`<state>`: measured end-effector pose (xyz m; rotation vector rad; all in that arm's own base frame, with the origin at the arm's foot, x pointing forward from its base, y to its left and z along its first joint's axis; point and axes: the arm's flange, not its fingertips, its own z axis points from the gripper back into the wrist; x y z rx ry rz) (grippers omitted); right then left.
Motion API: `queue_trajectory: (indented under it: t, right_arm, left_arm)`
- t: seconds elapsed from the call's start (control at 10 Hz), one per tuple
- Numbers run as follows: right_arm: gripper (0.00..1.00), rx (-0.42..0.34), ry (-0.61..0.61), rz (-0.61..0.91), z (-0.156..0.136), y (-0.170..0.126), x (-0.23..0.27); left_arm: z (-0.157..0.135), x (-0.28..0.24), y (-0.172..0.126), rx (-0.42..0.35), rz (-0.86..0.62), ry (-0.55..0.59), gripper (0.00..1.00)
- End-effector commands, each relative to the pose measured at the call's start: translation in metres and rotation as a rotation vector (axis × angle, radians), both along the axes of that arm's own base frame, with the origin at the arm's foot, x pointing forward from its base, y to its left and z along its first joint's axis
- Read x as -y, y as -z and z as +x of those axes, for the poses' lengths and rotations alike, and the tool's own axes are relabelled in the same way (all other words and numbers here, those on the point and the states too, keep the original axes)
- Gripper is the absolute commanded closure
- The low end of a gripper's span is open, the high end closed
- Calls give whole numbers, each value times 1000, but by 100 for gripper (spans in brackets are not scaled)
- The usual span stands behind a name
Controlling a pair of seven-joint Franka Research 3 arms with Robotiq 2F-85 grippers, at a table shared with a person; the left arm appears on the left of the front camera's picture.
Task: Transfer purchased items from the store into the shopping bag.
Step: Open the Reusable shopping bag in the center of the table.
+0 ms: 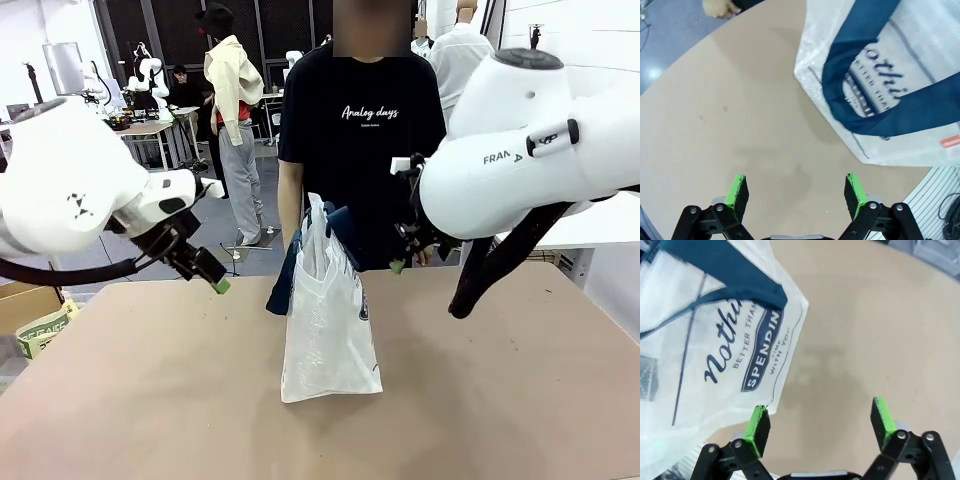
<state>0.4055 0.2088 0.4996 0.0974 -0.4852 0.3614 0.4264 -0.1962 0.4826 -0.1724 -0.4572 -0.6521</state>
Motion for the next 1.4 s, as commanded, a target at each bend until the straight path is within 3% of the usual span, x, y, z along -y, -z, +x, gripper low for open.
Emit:
queue_trajectory:
  t: [0.0,0.1,0.2,0.3,0.5,0.6,0.8,0.9,1.3]
  right_arm:
    - [0,12,38,-30,1,-11,-1]
    - [0,23,24,-43,0,-15,1]
    - [0,84,-13,-126,-4,-9,7]
    - [0,23,11,-10,1,-15,2]
    - [0,44,-2,-47,0,-17,5]
    - [0,8,86,40,2,-20,-6]
    - [0,39,196,-12,5,-53,-35]
    - [0,-4,216,-12,11,-70,-53]
    - [0,12,207,11,35,-109,-89]
  left_arm:
    - [4,12,-13,-8,-17,26,0]
    - [3,17,-18,-11,-46,67,0]
    - [2,13,-14,1,-50,97,0]
    - [-1,18,-18,3,-18,31,0]
    - [-2,21,-20,6,-27,53,0]
    - [-9,24,-31,24,-56,29,0]
    - [-16,34,-62,23,-89,45,0]
    - [-18,40,-69,12,-78,38,0]
    - [-7,55,-80,-11,-88,36,0]
